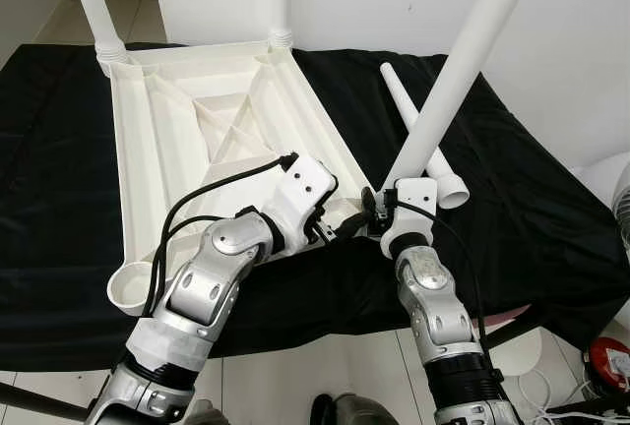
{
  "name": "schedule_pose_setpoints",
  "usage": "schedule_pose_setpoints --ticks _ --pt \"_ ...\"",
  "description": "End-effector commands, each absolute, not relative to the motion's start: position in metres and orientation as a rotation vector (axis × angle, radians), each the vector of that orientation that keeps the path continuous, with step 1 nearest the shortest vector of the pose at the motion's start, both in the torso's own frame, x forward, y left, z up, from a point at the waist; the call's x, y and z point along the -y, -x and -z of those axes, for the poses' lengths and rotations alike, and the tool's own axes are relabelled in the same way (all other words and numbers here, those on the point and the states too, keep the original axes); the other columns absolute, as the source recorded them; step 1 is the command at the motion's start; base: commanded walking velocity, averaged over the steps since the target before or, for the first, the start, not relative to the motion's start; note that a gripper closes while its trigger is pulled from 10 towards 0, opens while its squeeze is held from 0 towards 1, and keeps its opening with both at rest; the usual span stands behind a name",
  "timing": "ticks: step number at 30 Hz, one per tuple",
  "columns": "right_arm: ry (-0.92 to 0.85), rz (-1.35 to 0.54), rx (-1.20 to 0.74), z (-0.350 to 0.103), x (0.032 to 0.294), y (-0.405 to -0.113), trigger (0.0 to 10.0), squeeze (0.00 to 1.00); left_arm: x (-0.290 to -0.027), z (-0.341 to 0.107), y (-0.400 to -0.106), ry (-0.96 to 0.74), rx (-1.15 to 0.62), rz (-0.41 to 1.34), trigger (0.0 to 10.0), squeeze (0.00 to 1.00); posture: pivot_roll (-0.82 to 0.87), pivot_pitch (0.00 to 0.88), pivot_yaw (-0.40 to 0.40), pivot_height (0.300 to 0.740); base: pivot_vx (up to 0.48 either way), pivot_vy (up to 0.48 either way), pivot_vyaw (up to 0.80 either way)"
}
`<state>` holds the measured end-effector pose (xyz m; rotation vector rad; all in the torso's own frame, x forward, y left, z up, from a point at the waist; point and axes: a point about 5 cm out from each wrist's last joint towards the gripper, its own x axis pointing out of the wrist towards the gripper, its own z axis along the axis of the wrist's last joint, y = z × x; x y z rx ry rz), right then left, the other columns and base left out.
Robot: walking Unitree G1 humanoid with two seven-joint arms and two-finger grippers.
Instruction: Building children table
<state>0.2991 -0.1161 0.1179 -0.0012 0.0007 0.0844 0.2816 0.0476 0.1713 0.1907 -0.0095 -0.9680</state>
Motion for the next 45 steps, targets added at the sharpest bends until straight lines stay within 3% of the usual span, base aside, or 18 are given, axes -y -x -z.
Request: schedule_pose_setpoints --ticks 1,2,9,10,13,16,17,18,29,30,33,34,35,36,45 --pt "0.0 -0.106 -0.041 -0.111 0.113 -0.298 10.0 0.0 -0.046 -0.172 -0.285 -0.194 0.019 0.902 10.0 0.0 0.08 0.018 -0.074 0.74 0.0 0.0 0.0" --pt "-0.016 -0.124 -0.026 -0.114 0.112 -0.297 10.0 1.0 -0.046 -0.173 -0.285 -0.193 0.02 0.901 10.0 0.0 0.08 0.009 -0.078 0.74 0.0 0.0 0.0" --pt "-0.033 -0.197 0.055 -0.128 0.114 -0.296 10.0 1.0 -0.046 -0.172 -0.286 -0.193 0.019 0.898 10.0 0.0 0.08 0.002 -0.081 0.74 0.0 0.0 0.0" --pt "-0.001 -0.236 0.097 -0.135 0.129 -0.297 10.0 1.0 -0.047 -0.171 -0.285 -0.194 0.017 0.899 10.0 0.0 0.09 0.0 -0.082 0.74 0.0 0.0 0.0" --pt "-0.001 -0.236 0.097 -0.135 0.129 -0.297 10.0 1.0 -0.047 -0.171 -0.285 -0.194 0.017 0.899 10.0 0.0 0.09 0.0 -0.082 0.74 0.0 0.0 0.0" --pt "0.056 -0.318 0.095 -0.135 0.145 -0.298 10.0 1.0 -0.047 -0.17 -0.285 -0.194 0.013 0.899 10.0 0.0 0.09 0.0 -0.082 0.74 0.0 0.0 0.0" --pt "0.074 -0.345 0.092 -0.134 0.15 -0.298 10.0 0.36 -0.048 -0.17 -0.284 -0.193 0.012 0.899 10.0 0.0 0.09 0.0 -0.082 0.74 0.0 0.0 0.0" --pt "0.071 -0.377 0.087 -0.133 0.153 -0.298 10.0 0.0 -0.048 -0.169 -0.284 -0.193 0.011 0.9 10.0 0.0 0.09 0.0 -0.082 0.74 0.0 0.0 0.0" --pt "0.125 -0.567 0.087 -0.132 0.163 -0.298 10.0 0.0 -0.048 -0.169 -0.284 -0.197 0.008 0.903 10.0 0.0 0.09 0.0 -0.073 0.74 0.0 0.0 0.0" --pt "0.136 -0.589 0.074 -0.13 0.165 -0.3 7.9 0.0 -0.048 -0.169 -0.284 -0.199 0.008 0.905 10.0 0.0 0.09 0.0 -0.072 0.74 0.0 0.0 0.0" --pt "0.136 -0.589 0.074 -0.13 0.165 -0.3 7.9 0.0 -0.048 -0.169 -0.284 -0.199 0.008 0.905 10.0 0.0 0.09 0.0 -0.072 0.74 0.0 0.0 0.0" --pt "0.147 -0.607 0.065 -0.129 0.167 -0.301 1.5 0.0 -0.048 -0.168 -0.284 -0.201 0.007 0.906 10.0 0.0 0.09 0.0 -0.072 0.74 0.0 0.0 0.0" --pt "0.147 -0.607 0.065 -0.129 0.167 -0.301 1.5 0.0 -0.048 -0.168 -0.284 -0.201 0.007 0.906 10.0 0.0 0.09 0.0 -0.072 0.74 0.0 0.0 0.0" --pt "0.15 -0.632 0.036 -0.124 0.169 -0.301 0.0 0.0 -0.047 -0.168 -0.284 -0.203 0.008 0.906 10.0 0.0 0.1 0.0 -0.076 0.74 0.0 0.0 0.0" --pt "0.091 -0.643 -0.016 -0.114 0.179 -0.297 0.0 0.0 -0.048 -0.168 -0.283 -0.201 0.006 0.903 10.0 0.0 0.09 0.0 -0.077 0.74 0.0 0.0 0.0"
